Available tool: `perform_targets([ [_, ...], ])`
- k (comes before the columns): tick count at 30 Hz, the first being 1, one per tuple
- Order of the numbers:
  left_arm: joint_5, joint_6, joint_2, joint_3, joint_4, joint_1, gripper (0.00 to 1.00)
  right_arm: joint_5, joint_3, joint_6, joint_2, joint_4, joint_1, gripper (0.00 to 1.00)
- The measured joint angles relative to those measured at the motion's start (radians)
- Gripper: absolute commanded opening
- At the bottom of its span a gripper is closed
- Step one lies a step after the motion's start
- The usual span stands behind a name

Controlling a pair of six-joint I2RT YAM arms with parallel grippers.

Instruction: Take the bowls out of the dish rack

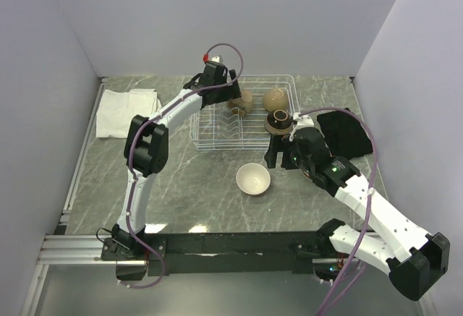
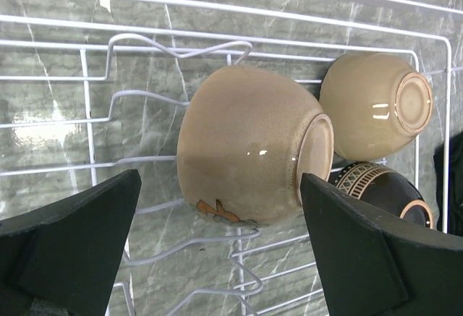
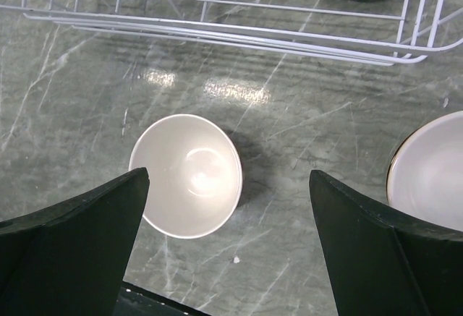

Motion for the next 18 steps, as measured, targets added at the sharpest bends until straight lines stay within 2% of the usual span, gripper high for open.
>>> perform_targets([
  [18,0.083,-0.061,0.039,0.032,0.012,0.016,0.99,0.0,0.0,-0.003,0.01,0.0,-0.006,1.0],
])
